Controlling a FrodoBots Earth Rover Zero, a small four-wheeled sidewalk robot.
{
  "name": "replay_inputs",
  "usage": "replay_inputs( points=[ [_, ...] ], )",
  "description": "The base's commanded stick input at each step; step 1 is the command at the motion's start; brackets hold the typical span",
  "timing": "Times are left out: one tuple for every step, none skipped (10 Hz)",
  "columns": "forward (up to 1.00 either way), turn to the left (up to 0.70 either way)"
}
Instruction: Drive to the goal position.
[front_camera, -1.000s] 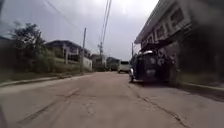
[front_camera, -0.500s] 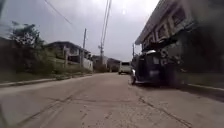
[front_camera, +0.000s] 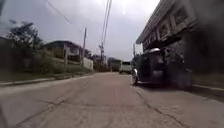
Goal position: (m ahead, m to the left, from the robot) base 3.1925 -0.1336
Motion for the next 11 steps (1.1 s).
replay_inputs(
  points=[
    [0.5, 0.0],
    [0.5, 0.0],
    [0.5, 0.0],
    [0.5, 0.0],
    [0.5, 0.0],
    [0.5, 0.0],
    [0.5, 0.0],
    [0.5, 0.0],
    [0.5, 0.0],
    [0.5, 0.0],
    [0.5, 0.0]
  ],
)
